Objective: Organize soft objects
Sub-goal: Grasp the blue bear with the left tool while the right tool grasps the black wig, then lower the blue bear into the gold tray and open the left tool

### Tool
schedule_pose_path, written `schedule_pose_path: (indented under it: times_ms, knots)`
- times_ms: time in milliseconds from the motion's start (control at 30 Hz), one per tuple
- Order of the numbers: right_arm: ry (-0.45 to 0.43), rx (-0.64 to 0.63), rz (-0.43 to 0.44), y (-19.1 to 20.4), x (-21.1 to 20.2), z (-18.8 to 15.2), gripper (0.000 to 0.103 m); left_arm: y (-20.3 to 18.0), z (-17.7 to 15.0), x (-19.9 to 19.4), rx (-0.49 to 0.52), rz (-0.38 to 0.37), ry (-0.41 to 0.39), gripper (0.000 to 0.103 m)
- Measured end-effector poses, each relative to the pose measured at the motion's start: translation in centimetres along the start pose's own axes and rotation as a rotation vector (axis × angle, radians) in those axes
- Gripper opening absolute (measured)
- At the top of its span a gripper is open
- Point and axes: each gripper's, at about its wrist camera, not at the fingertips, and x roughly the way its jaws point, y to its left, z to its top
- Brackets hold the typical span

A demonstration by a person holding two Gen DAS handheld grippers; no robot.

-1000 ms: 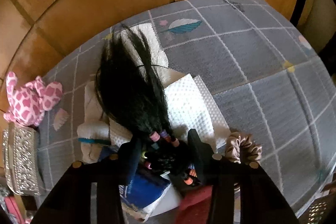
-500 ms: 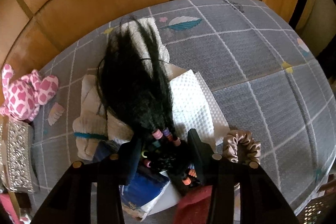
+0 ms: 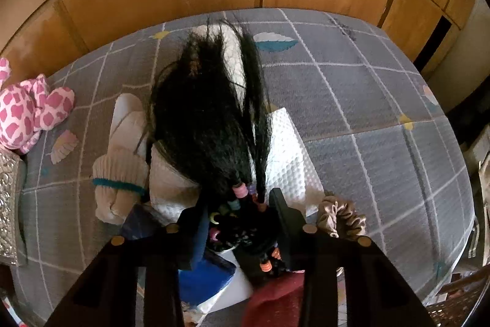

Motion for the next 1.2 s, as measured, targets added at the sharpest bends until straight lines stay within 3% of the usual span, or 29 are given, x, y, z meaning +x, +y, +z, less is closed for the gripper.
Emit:
schedule_pose_path:
  times_ms: [167,333,567,733,1200]
  knots:
    - [-0.051,0.074,0.059,-0.9,-1.6,0.1,0.034,0.1,-1.1,-3.2,0.016,0.022,-0.092,0.085]
    - [-0.079,0.173,0.196,-2.2,-3.1,0.0,0.032,-0.4,-1.4,-5.3,0.022,-0.046,-0.123,0.085]
    - [-0.065,0.17,0.266,-0.9,-4.4,0.7,0.032,-3.3,-1.9,-6.8,0.097,-0.103,-0.137,0.085]
    - [-0.059,0.117,0.261,2.3,-4.7,2.1,0.032,-4.6,-2.5,-7.2,0.134,-0.14,-0.131,0.085]
    - [-0.114,-0.096,0.363,15.2,-7.4,6.2,0.032,-5.4,-3.5,-7.8,0.182,-0.162,-0.12,0.085]
